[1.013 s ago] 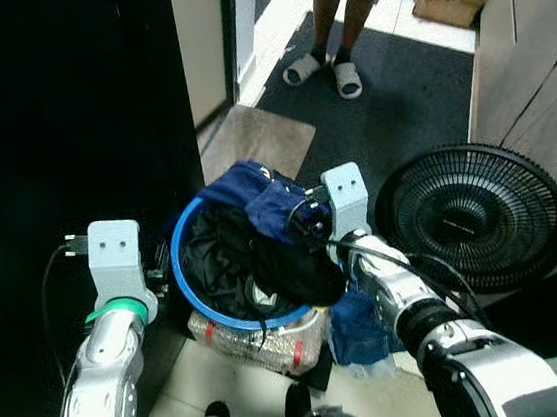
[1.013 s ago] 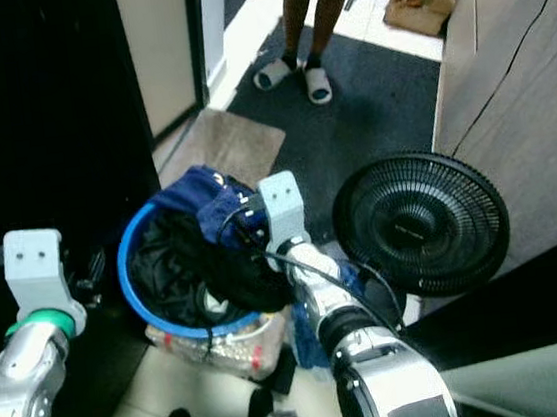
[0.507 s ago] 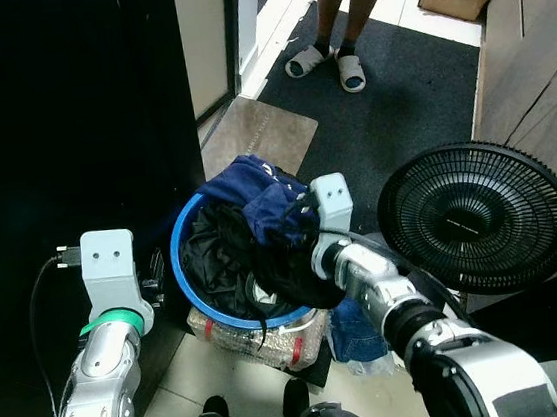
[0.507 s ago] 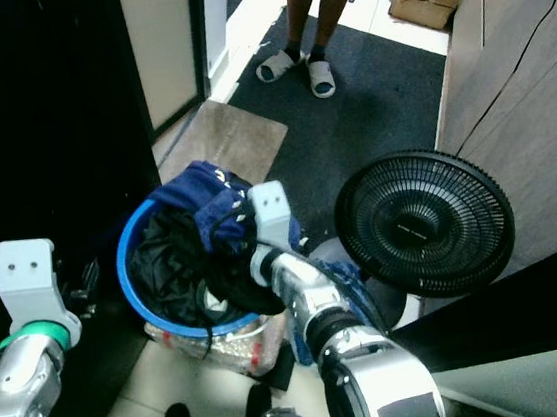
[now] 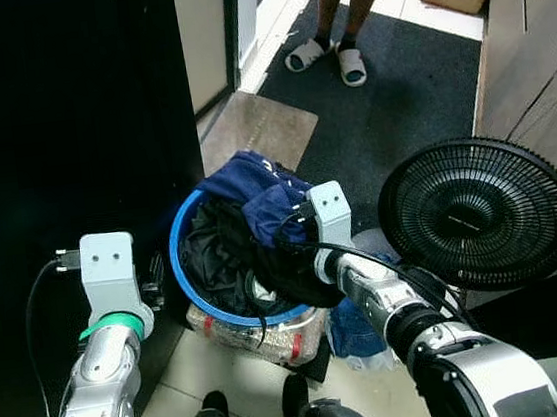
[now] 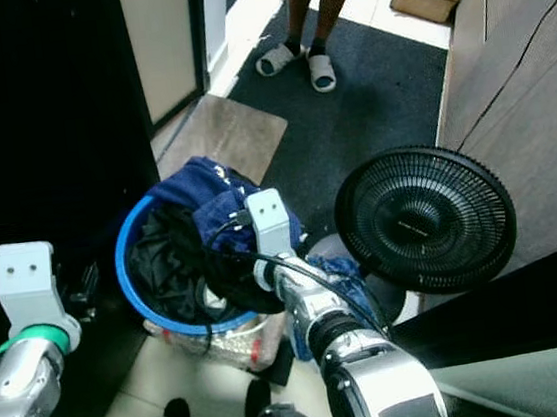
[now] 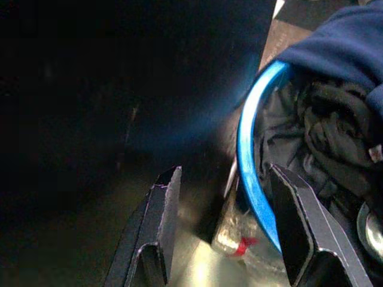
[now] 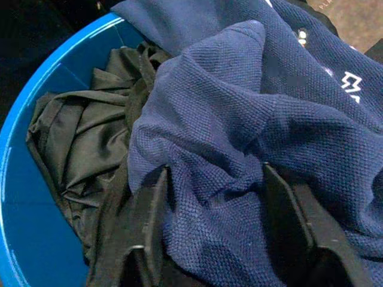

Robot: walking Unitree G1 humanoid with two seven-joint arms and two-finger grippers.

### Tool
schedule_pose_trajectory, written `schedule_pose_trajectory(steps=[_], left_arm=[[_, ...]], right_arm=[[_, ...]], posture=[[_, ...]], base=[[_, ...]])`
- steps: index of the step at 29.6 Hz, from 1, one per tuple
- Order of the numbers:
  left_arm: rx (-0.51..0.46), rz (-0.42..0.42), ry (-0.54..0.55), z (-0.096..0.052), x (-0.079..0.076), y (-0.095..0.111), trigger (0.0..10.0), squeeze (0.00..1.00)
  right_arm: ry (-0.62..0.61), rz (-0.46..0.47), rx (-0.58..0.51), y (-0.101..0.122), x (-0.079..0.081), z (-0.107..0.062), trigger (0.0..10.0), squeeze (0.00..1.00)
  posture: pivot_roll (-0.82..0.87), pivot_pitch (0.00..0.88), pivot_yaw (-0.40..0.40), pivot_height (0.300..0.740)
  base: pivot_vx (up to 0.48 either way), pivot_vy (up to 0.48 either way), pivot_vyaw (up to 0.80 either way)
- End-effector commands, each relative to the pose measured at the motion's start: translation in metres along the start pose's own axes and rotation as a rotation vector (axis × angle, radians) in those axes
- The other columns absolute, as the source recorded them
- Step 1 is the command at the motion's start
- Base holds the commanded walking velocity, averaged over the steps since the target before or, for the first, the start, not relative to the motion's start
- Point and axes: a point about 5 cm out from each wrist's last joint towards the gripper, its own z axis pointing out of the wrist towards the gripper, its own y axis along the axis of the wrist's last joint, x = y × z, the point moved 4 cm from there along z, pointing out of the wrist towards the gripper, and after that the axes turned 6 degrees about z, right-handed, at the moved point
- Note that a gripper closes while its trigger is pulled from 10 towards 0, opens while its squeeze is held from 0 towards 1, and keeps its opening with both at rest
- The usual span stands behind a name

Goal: Clothes washing

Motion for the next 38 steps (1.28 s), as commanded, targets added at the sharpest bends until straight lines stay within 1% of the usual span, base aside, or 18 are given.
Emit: schedule_pose_trajectory(steps=[1,5,11,18,22,24,25,26,27,29,30,31,32,33,34,35,36,38], left_arm=[[0.05,-0.004,-0.001,-0.005,0.0,-0.012,10.0,0.0],[0.054,-0.002,0.002,-0.006,0.002,-0.013,10.0,0.0],[0.057,0.001,0.002,-0.006,0.001,-0.013,10.0,0.0],[0.053,-0.001,-0.008,-0.001,-0.002,-0.012,10.0,0.0],[0.048,-0.005,-0.014,0.001,-0.004,-0.011,10.0,0.0],[0.041,-0.007,-0.021,0.004,-0.006,-0.01,10.0,0.0],[0.041,-0.007,-0.021,0.004,-0.006,-0.01,10.0,0.0],[0.039,-0.009,-0.024,0.006,-0.007,-0.01,10.0,0.0],[0.03,-0.014,-0.03,0.007,-0.009,-0.009,10.0,0.0],[0.03,-0.014,-0.03,0.007,-0.009,-0.009,10.0,0.0],[0.023,-0.019,-0.037,0.008,-0.01,-0.007,10.0,0.0],[0.012,-0.026,-0.054,0.008,-0.014,-0.004,10.0,0.0],[0.006,-0.03,-0.066,0.009,-0.017,-0.002,10.0,0.0],[0.006,-0.03,-0.066,0.009,-0.017,-0.002,10.0,0.0],[-0.002,-0.038,-0.082,0.009,-0.022,0.0,10.0,0.0],[-0.008,-0.043,-0.098,0.009,-0.026,0.002,10.0,0.0],[-0.008,-0.043,-0.098,0.009,-0.026,0.002,10.0,0.0],[-0.012,-0.046,-0.113,0.009,-0.03,0.003,10.0,0.0]], right_arm=[[-0.016,0.05,0.063,-0.023,-0.001,-0.005,0.0,0.0],[-0.011,0.081,0.063,-0.025,-0.002,-0.005,0.0,0.0],[-0.007,0.09,0.057,-0.024,-0.002,-0.006,0.0,0.0],[0.024,0.091,0.018,-0.016,-0.002,-0.006,0.0,0.0],[0.038,0.111,-0.018,-0.009,-0.004,-0.006,0.0,0.0],[0.045,0.095,-0.07,0.0,-0.009,-0.008,0.0,0.0],[0.045,0.095,-0.07,0.0,-0.009,-0.008,0.0,0.0],[0.05,0.079,-0.106,0.007,-0.01,-0.009,0.0,0.0],[0.037,0.04,-0.182,0.024,-0.015,-0.011,0.0,0.0],[0.037,0.04,-0.182,0.024,-0.015,-0.011,0.0,0.0],[0.022,0.008,-0.24,0.035,-0.019,-0.014,0.0,0.0],[-0.005,-0.034,-0.322,0.053,-0.025,-0.02,4.7,0.0],[-0.023,-0.061,-0.376,0.064,-0.029,-0.024,4.7,0.0],[-0.023,-0.061,-0.376,0.064,-0.029,-0.024,4.7,0.0],[-0.053,-0.079,-0.436,0.076,-0.033,-0.031,10.0,0.0],[-0.074,-0.107,-0.479,0.085,-0.036,-0.037,10.0,0.0],[-0.074,-0.107,-0.479,0.085,-0.036,-0.037,10.0,0.0],[-0.093,-0.142,-0.508,0.092,-0.037,-0.041,10.0,0.0]], posture=[[0.29,0.438,-0.08,0.74],[0.29,0.44,-0.076,0.74],[0.29,0.438,-0.074,0.74],[0.27,0.416,-0.07,0.74],[0.25,0.399,-0.067,0.74],[0.24,0.364,-0.064,0.74],[0.24,0.364,-0.064,0.74],[0.23,0.345,-0.062,0.74],[0.22,0.318,-0.059,0.74],[0.22,0.318,-0.059,0.74],[0.2,0.285,-0.052,0.74],[0.19,0.259,-0.045,0.74],[0.19,0.249,-0.042,0.74],[0.19,0.249,-0.042,0.74],[0.17,0.224,-0.034,0.74],[0.17,0.215,-0.031,0.74],[0.17,0.215,-0.031,0.74],[0.15,0.182,-0.017,0.74]], base=[[0.0,0.0,0.0],[0.0,0.0,0.0],[0.0,0.0,0.0],[0.0,0.0,0.0],[0.0,0.0,0.0],[0.0,0.0,0.0],[0.0,0.0,0.0],[0.0,0.0,0.0],[0.0,0.0,0.0],[0.0,0.0,0.0],[0.0,0.0,0.0],[0.0,0.0,0.0],[0.0,0.0,0.0],[0.0,0.0,0.0],[0.0,0.0,0.0],[0.0,0.0,0.0],[0.0,0.0,0.0],[0.0,0.0,0.0]])
